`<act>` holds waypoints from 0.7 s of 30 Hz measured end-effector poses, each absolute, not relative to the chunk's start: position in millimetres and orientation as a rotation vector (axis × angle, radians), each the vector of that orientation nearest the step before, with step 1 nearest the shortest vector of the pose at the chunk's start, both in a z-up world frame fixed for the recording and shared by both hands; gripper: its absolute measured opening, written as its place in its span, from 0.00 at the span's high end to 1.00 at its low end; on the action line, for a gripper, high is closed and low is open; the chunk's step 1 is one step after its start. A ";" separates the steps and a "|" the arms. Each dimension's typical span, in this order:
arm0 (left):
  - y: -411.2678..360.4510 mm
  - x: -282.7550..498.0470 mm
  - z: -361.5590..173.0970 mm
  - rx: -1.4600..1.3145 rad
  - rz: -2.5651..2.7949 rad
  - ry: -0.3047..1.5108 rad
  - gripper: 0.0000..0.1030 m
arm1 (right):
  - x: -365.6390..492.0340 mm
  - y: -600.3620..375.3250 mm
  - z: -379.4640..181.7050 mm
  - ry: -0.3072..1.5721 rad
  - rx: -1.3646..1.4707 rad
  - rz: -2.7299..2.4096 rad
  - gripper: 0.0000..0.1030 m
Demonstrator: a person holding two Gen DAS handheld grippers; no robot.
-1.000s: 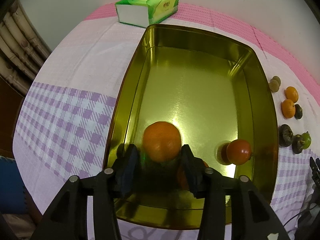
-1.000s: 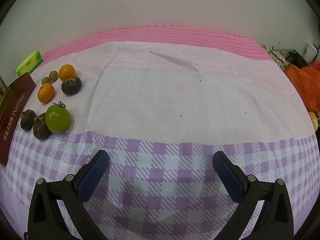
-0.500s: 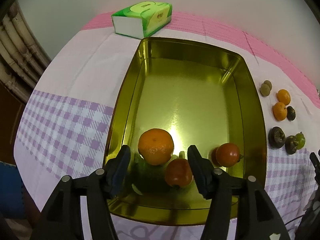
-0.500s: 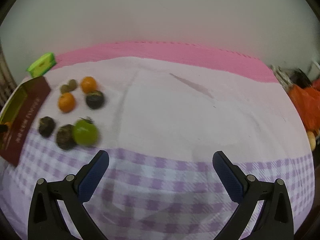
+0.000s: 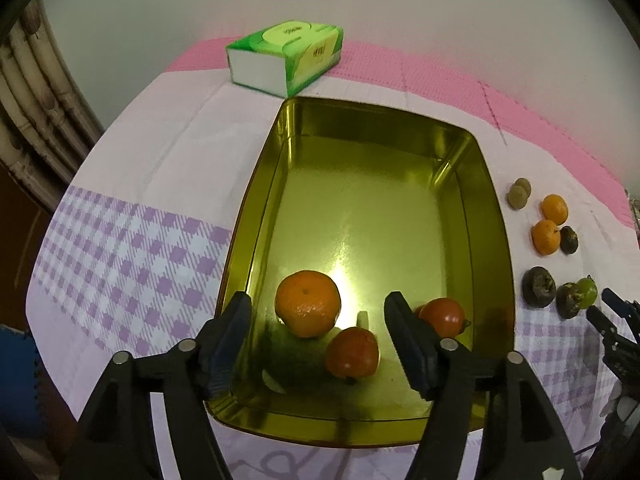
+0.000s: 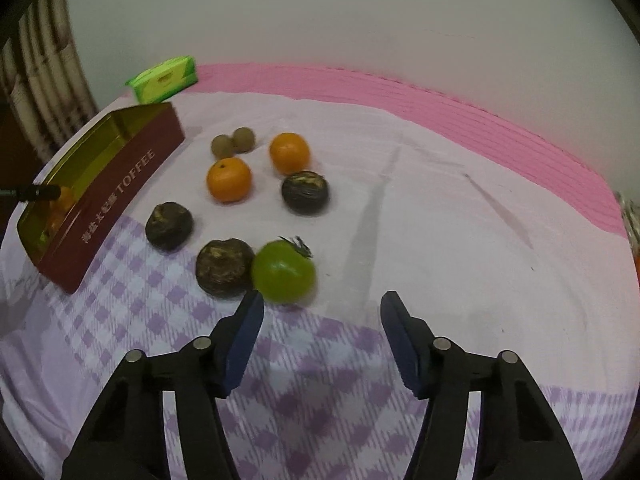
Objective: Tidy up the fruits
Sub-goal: 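Move the right gripper toward the green tomato, then close the right gripper on the green tomato and lift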
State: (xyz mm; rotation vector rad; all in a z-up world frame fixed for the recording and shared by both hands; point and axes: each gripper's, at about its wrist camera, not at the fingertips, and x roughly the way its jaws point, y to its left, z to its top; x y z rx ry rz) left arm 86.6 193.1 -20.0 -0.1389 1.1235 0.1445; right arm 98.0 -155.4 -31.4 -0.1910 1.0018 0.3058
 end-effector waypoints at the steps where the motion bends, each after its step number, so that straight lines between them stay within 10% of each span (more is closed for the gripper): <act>1: 193.3 85.9 -18.8 -0.138 0.143 1.119 0.36 | 99.7 -152.5 -32.8 1.005 -0.200 0.314 0.41; 21: 195.3 81.8 -14.8 -0.147 0.158 1.108 0.29 | 118.5 -129.7 -52.6 1.036 -0.229 0.359 0.63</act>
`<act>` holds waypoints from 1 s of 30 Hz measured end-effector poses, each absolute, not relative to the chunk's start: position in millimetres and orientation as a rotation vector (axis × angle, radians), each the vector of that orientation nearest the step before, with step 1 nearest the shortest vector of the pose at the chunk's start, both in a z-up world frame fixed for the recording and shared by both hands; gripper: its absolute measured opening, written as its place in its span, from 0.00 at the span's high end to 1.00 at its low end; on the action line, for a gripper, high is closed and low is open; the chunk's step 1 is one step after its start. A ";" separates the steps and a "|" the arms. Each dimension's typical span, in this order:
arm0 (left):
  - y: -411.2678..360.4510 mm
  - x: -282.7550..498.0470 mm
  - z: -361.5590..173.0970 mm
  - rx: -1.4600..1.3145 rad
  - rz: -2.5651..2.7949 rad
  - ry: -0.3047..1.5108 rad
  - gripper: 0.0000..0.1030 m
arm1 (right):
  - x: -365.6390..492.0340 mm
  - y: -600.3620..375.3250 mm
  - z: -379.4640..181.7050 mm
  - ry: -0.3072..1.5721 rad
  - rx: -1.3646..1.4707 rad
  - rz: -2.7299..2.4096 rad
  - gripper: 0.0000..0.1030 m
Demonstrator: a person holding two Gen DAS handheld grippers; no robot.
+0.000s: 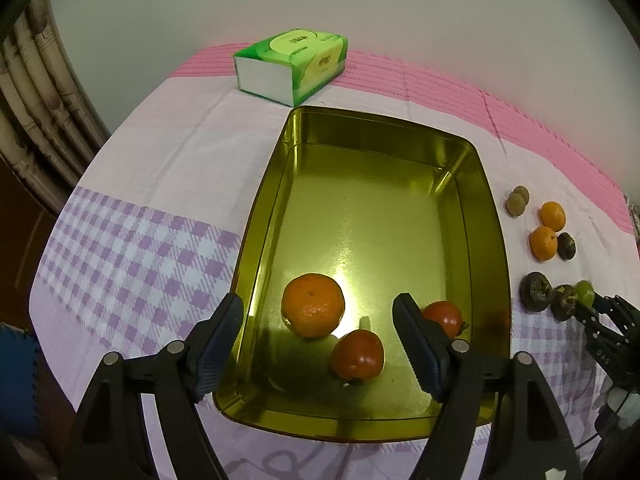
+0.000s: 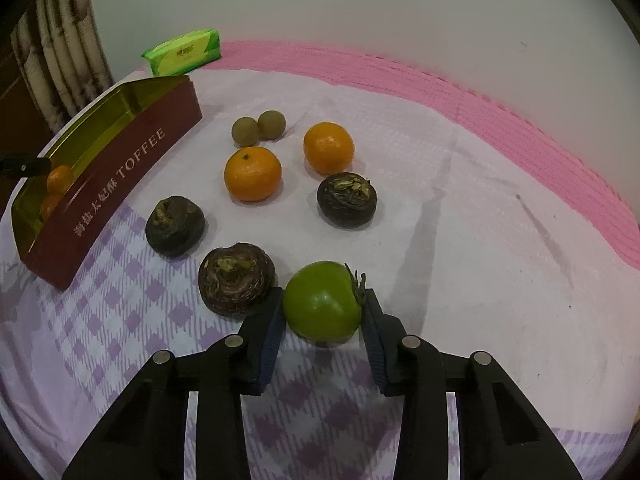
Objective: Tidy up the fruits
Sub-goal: 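Close the right gripper on the green tomato and lift, then carry the green tomato with the right gripper into the tin tray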
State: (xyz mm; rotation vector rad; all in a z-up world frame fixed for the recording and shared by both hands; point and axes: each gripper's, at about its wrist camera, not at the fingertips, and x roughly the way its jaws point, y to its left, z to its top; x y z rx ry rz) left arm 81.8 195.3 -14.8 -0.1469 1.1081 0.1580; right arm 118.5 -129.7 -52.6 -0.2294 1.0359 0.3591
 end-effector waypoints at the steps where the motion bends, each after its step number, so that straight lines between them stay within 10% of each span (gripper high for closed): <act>1: 195.4 81.6 -14.4 -0.147 0.158 1.107 0.29 | 118.3 -129.8 -52.4 1.036 -0.227 0.357 0.63; 30: 250.4 41.0 10.8 -0.284 0.283 1.046 0.09 | 109.1 -90.2 19.5 0.937 -0.077 0.450 0.63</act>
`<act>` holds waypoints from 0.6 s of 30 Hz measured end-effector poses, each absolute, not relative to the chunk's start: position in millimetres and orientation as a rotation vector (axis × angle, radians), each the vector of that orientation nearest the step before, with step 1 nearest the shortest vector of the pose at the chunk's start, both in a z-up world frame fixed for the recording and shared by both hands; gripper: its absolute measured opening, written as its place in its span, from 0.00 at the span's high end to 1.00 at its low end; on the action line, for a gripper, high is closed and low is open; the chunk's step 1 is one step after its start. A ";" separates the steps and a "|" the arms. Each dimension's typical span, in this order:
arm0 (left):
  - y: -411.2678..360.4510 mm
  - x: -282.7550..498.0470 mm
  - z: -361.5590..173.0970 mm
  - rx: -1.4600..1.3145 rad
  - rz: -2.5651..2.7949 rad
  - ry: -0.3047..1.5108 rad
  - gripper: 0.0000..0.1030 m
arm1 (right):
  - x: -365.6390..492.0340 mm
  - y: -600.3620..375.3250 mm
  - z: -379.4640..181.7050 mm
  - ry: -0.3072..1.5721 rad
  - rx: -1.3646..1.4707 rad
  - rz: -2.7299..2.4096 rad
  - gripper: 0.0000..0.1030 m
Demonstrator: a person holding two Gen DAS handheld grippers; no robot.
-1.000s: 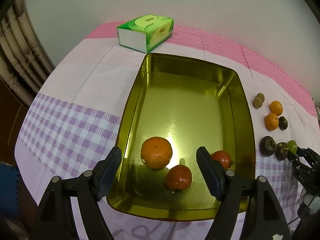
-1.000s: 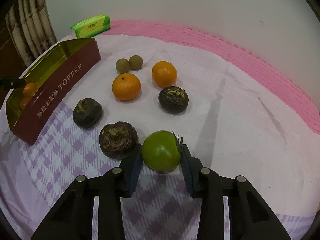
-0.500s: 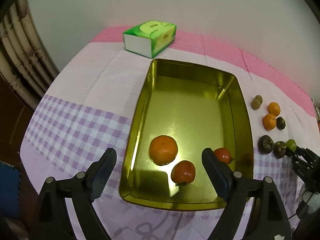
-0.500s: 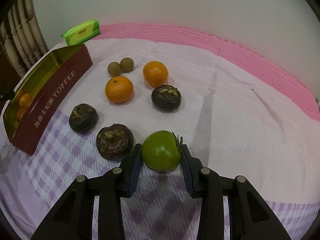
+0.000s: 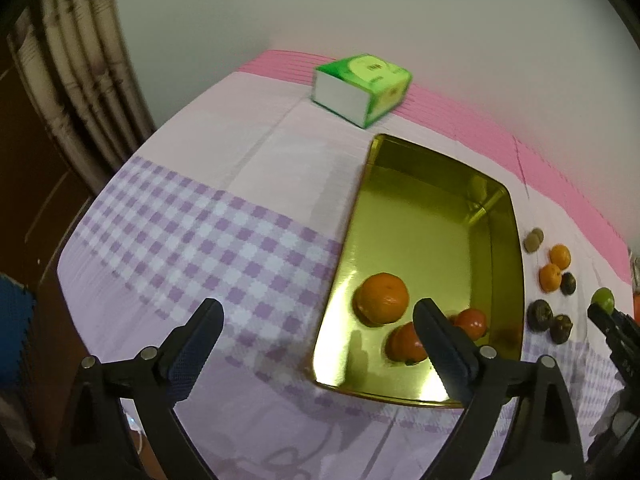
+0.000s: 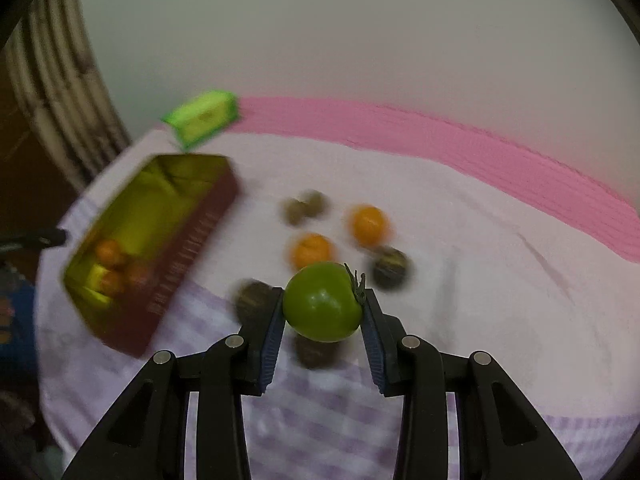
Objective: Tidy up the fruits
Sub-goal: 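Carry the green tomato with the right gripper into the tin tray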
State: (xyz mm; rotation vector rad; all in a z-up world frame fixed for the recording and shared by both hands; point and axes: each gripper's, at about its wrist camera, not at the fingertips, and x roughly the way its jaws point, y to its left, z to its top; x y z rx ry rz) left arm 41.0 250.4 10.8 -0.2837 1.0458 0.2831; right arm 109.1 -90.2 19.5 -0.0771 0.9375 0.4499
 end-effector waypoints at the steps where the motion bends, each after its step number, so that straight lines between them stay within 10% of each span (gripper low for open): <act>1: 254.7 38.1 11.4 -0.294 0.295 1.044 0.08 | 107.0 -80.4 23.3 0.932 -0.080 0.475 0.63; 18: 297.1 16.6 9.0 -0.372 0.470 1.017 0.07 | 82.8 81.6 -1.9 1.037 -0.268 0.755 0.63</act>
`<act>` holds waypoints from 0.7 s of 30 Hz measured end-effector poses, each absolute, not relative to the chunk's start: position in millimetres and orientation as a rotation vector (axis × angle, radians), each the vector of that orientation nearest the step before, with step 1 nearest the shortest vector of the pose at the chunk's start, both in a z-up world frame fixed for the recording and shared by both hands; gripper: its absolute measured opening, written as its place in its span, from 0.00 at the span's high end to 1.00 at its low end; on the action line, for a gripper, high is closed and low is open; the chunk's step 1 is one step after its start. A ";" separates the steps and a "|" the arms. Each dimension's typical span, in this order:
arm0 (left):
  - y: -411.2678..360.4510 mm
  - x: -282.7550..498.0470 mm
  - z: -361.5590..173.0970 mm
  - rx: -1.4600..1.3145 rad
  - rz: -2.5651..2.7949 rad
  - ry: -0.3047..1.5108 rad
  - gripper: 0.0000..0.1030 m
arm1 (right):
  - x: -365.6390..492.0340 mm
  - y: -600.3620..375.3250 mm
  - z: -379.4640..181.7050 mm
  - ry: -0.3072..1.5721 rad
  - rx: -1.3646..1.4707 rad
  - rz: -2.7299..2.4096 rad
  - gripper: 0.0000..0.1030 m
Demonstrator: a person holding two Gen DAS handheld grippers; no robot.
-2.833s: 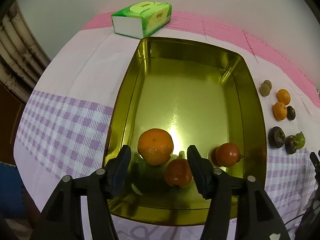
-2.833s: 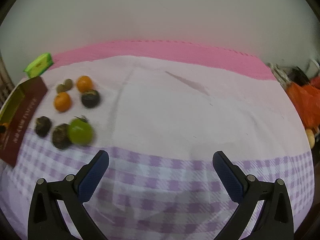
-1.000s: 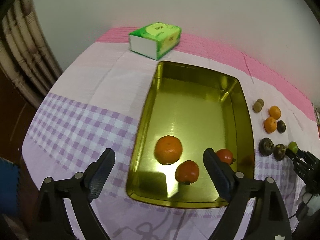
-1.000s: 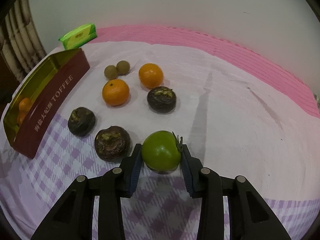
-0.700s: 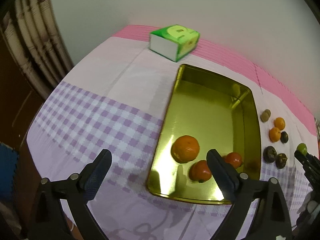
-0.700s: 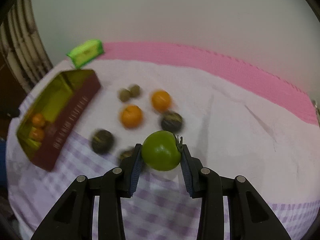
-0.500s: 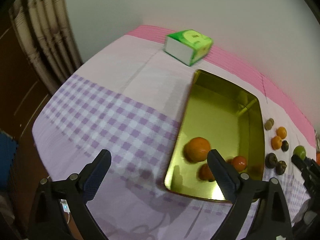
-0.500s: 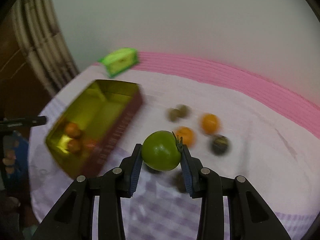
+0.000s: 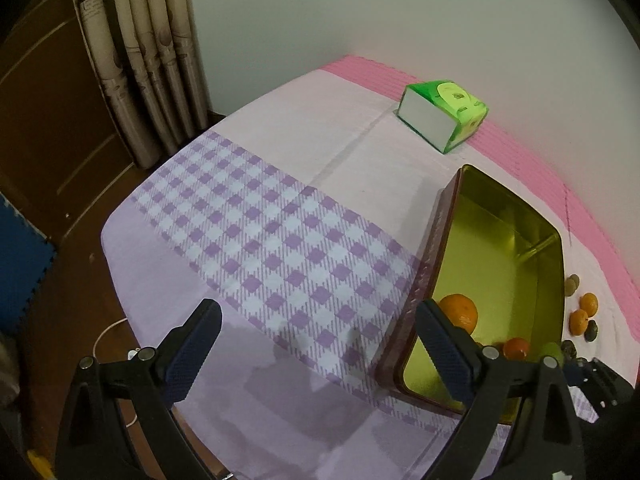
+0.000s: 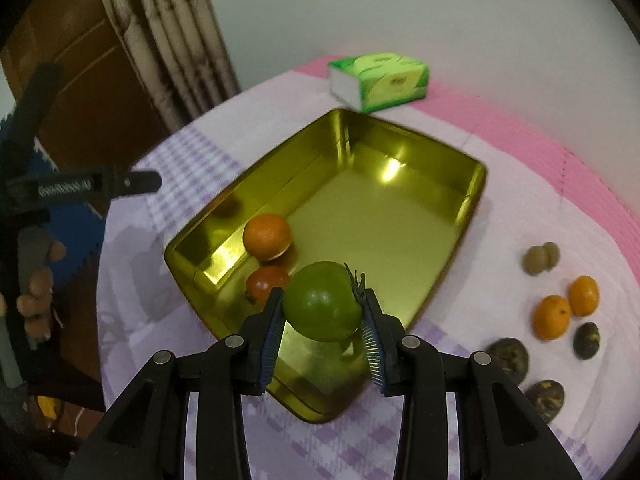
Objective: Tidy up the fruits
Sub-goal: 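Carry the green tomato with the right gripper into the tin tray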
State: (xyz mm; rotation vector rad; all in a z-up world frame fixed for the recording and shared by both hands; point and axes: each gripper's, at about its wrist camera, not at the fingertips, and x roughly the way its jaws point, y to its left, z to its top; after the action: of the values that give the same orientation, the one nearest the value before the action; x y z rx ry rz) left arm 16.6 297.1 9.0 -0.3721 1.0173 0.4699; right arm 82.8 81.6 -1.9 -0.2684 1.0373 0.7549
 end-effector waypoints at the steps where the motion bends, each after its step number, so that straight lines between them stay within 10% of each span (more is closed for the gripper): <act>1: 296.9 16.6 9.1 -0.370 0.472 1.014 0.07 | 82.1 82.2 -5.0 1.044 -0.277 0.756 0.63; 21: 291.7 19.4 5.9 -0.357 0.462 1.031 0.07 | 75.4 93.0 -20.2 1.065 -0.313 0.773 0.62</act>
State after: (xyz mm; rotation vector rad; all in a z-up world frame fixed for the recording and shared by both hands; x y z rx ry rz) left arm 19.4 291.7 5.9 -0.3568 1.0311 0.4620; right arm 75.4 93.0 -20.2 -0.3134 1.0653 0.7725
